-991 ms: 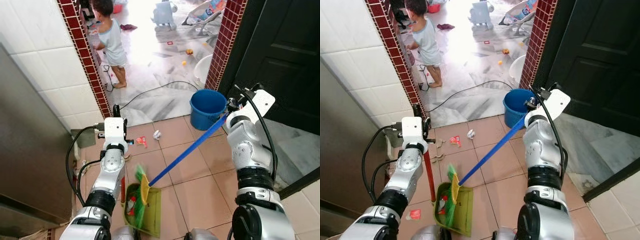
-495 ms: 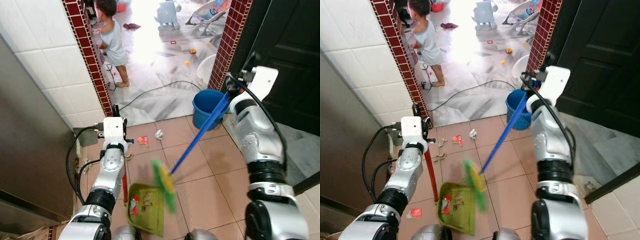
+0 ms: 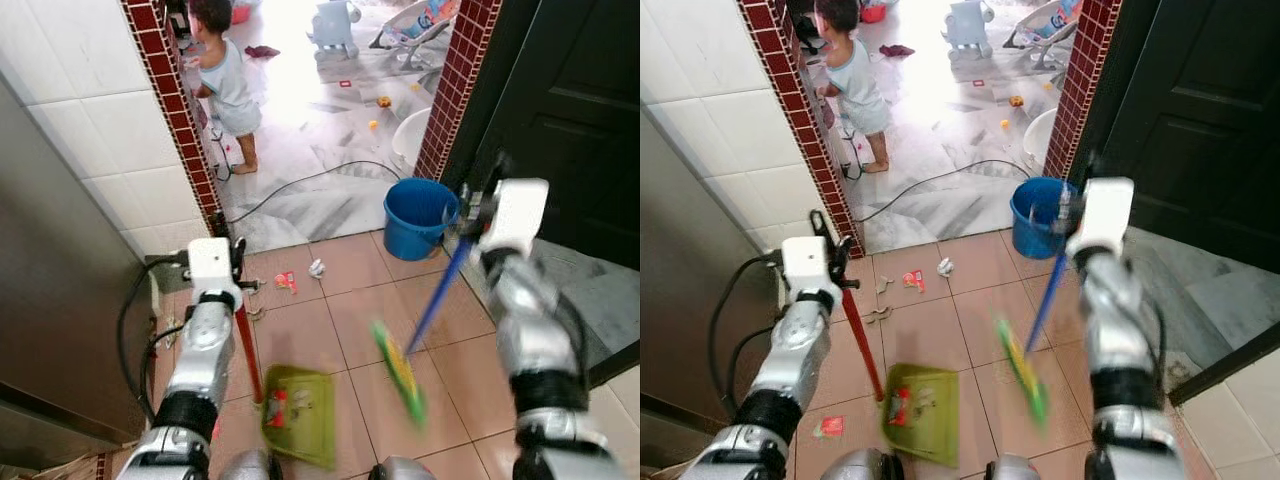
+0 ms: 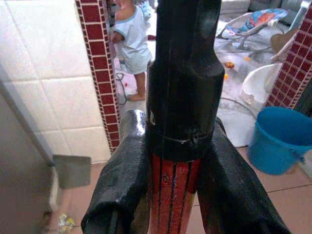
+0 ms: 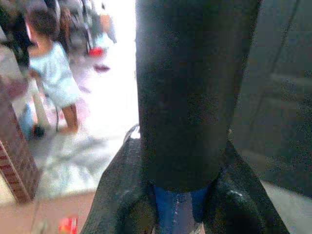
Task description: Sweep floor
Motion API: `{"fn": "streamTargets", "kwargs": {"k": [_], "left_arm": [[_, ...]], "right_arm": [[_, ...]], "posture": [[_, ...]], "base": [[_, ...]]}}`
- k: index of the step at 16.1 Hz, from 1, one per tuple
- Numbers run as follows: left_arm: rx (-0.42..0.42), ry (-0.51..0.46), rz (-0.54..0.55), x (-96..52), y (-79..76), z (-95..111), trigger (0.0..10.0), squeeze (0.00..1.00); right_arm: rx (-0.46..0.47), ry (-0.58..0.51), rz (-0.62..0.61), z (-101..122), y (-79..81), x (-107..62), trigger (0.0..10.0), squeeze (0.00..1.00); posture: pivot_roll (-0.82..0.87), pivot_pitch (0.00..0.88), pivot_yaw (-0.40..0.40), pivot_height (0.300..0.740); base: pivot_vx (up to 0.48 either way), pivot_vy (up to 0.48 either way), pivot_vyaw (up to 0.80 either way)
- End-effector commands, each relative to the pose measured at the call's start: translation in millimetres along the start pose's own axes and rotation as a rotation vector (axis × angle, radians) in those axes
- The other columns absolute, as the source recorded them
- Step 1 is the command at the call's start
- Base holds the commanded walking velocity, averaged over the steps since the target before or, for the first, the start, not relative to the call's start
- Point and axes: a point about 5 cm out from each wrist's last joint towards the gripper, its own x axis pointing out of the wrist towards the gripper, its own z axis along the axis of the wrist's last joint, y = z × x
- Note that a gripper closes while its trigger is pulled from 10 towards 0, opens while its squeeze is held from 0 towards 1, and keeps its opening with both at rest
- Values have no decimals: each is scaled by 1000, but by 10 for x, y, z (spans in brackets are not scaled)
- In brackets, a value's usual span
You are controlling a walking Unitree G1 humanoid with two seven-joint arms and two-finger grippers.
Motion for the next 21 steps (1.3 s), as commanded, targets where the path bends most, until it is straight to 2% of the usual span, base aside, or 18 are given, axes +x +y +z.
{"fn": "streamTargets", "kwargs": {"k": [1,4,6,7,9,12,16,21], "left_arm": [[-45,-75,-15,27,-7,188,10000,0],[-97,-103,-17,-5,40,288,10000,0],[-92,-128,-19,-6,84,353,10000,0],[-92,-141,-25,-4,91,392,10000,0],[-120,-184,-23,7,115,556,10000,0],[-174,-212,-15,17,121,723,10000,0],[-218,-291,-19,46,108,1057,10000,0],[-275,-319,-38,67,19,1266,10000,0]], "right_arm": [[-35,-12,-16,-13,37,-23,10000,0],[-107,24,-68,-207,66,-170,10000,0],[-148,10,-108,-180,-15,-172,10000,0],[-139,10,-122,-168,-48,-156,10000,0],[-149,-1,-135,-140,-92,-128,10000,0],[-159,9,-131,-192,-55,-148,10000,0],[-181,21,-123,-232,-17,-147,10000,0],[-187,33,-126,-268,1,-137,10000,0]], "posture": [[-114,0,47,740],[-106,0,45,740],[-109,0,45,740],[-111,0,47,740],[-112,0,51,740],[-109,0,50,740],[-103,0,49,740],[-104,0,54,740]], "base": [[0,0,0],[0,0,0],[0,0,0],[0,0,-631],[0,0,-694],[276,0,-325],[368,0,0],[431,0,-371]]}}
